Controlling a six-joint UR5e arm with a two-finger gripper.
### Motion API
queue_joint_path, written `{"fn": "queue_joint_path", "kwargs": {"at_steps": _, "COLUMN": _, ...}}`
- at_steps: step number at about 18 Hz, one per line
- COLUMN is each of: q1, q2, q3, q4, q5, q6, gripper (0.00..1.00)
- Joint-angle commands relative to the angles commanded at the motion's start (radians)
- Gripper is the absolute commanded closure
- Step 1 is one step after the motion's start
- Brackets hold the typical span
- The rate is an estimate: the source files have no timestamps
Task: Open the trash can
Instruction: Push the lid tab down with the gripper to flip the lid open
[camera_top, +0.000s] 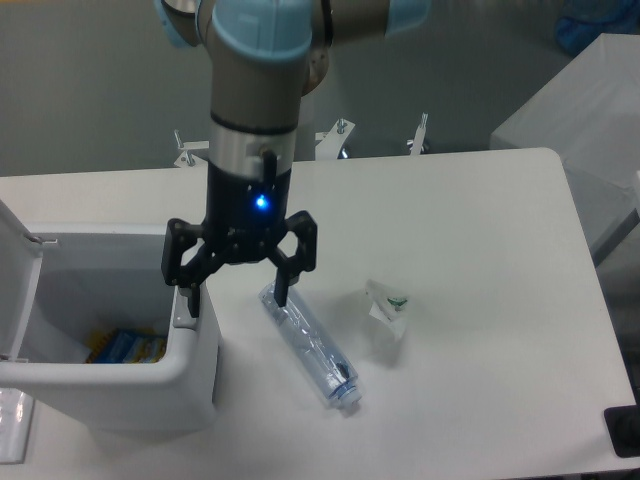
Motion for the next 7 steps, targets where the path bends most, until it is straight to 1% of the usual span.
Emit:
{"fn": "queue_joint_path", "kwargs": {"at_steps": 4, "q1": 0.025, "q2": 0.009, "q3": -0.006, "q4": -0.017, "q5": 0.118, "q6": 0.253, "gripper": 0.0}}
{"fn": "queue_joint_path", "kwargs": {"at_steps": 6, "q1": 0.047, "q2": 0.011, "q3": -0.011, "q4": -0.027, "q5": 0.127, "q6": 0.344, "gripper": 0.0}}
{"fn": "queue_joint_path", "kwargs": {"at_steps": 7, "q1": 0.063, "q2": 0.018, "q3": -0.012, "q4": -0.052, "q5": 0.127, "q6": 0.37, "gripper": 0.0}}
